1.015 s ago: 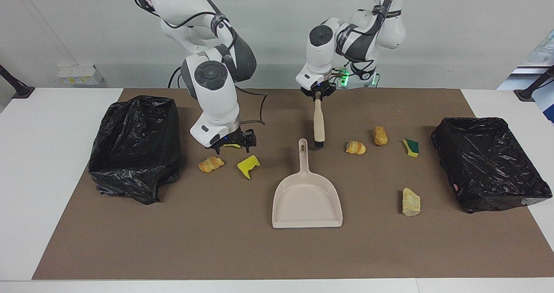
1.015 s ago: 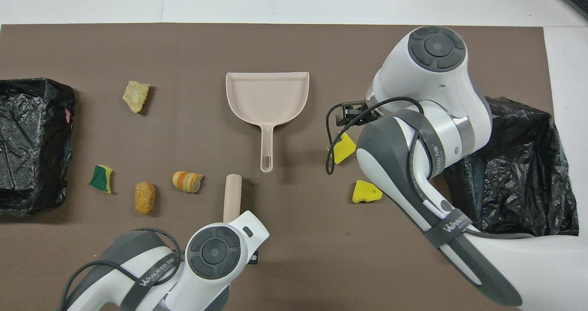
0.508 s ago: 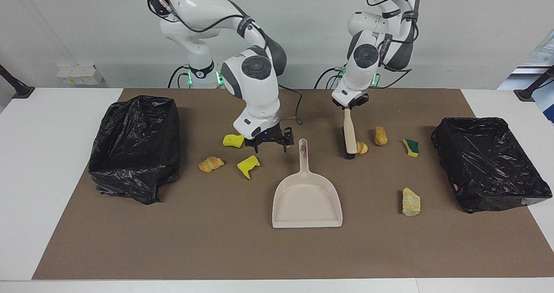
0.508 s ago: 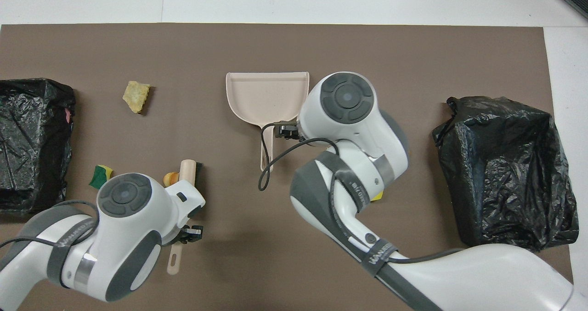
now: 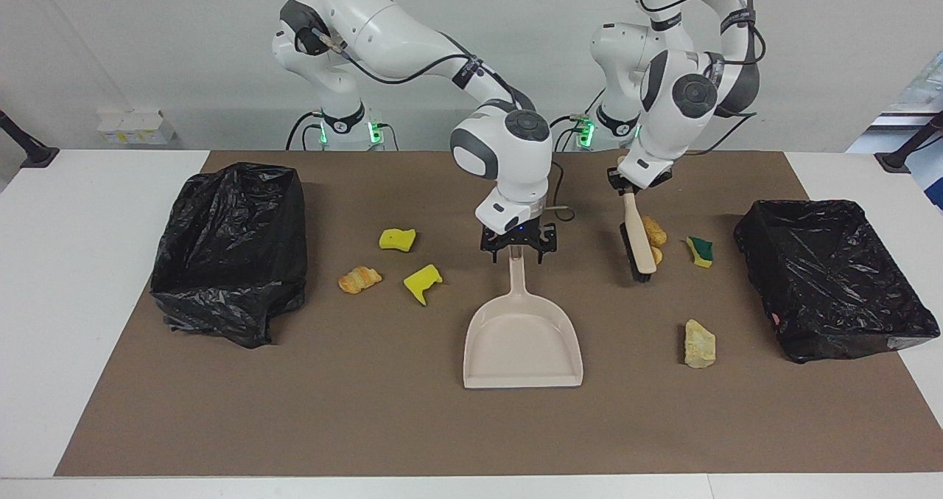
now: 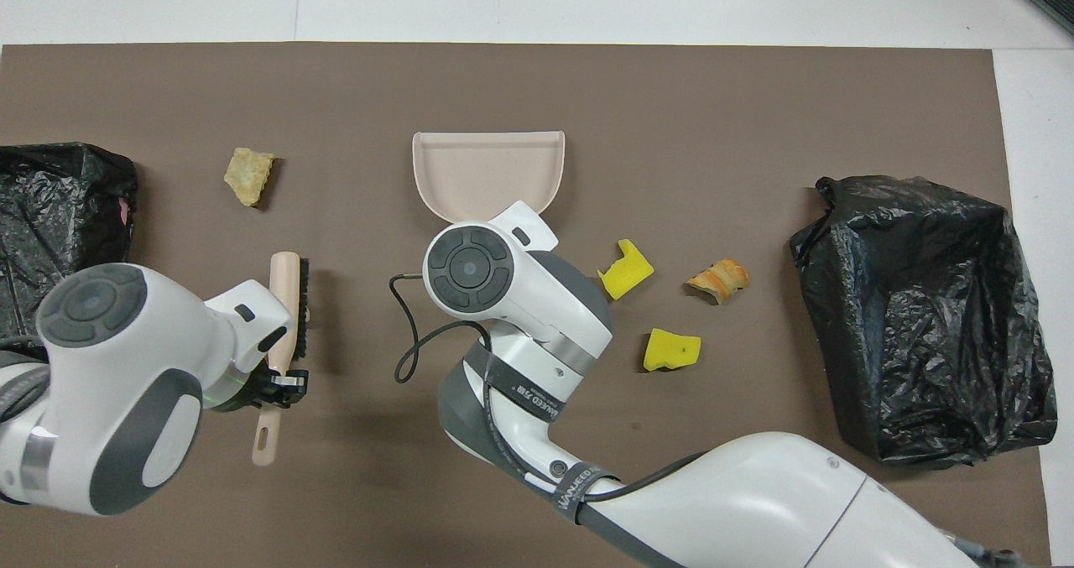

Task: Sweep and dump trash in bin
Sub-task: 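Grasp the brush handle with the left gripper and lift it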

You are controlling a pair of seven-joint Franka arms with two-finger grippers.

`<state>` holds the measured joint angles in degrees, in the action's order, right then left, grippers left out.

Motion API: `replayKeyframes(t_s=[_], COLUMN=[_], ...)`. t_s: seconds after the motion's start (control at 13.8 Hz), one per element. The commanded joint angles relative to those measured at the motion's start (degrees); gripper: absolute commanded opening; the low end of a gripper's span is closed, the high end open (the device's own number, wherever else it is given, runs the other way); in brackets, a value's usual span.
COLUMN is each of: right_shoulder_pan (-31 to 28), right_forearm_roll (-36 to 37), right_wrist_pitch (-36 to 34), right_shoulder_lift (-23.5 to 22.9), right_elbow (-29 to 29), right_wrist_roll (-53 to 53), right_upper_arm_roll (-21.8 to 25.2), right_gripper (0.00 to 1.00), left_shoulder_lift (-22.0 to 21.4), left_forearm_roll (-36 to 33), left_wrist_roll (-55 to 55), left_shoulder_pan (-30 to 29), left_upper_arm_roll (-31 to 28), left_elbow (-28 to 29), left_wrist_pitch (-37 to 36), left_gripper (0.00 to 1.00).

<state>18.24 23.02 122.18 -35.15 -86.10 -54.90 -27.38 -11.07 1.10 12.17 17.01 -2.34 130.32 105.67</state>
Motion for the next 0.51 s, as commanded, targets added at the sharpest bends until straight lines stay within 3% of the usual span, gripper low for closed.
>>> replayKeyframes(t_s=[0.0, 0.07, 0.15, 0.29, 0.44], right_shoulder_pan=[-0.13, -0.04, -0.13, -0.04, -0.04], right_forearm_roll=[3.34, 3.70, 4.48, 4.93, 4.84], right_wrist_pitch=[-0.01, -0.09, -0.10, -0.53, -0.80], right_shoulder_lift=[-1.15, -1.15, -1.15, -0.97, -0.80], right_elbow=[1.46, 1.46, 1.46, 1.46, 1.46], right_wrist_roll=[-0.83, -0.48, -0.47, -0.39, -0.47], right_upper_arm_roll=[-0.12, -0.13, -0.21, -0.30, -0.39], right_gripper=[0.84, 0.73, 0.71, 0.54, 0.49], left_shoulder_lift=[3.06, 4.64, 6.49, 10.79, 15.53], left_forearm_roll=[-0.66, -0.75, -1.88, -5.83, -8.83], left_wrist_roll=[-4.86, -6.88, -10.38, -17.41, -23.83], left_shoulder_pan=[-3.64, -4.78, -6.80, -9.10, -11.64], left_upper_arm_roll=[0.59, 0.59, 0.59, 0.59, 0.59], left_elbow=[-7.08, -9.01, -11.73, -17.88, -23.16], left_wrist_pitch=[-3.19, -2.58, -2.14, -0.30, 2.77], left_gripper=[0.00, 0.00, 0.00, 0.00, 0.00])
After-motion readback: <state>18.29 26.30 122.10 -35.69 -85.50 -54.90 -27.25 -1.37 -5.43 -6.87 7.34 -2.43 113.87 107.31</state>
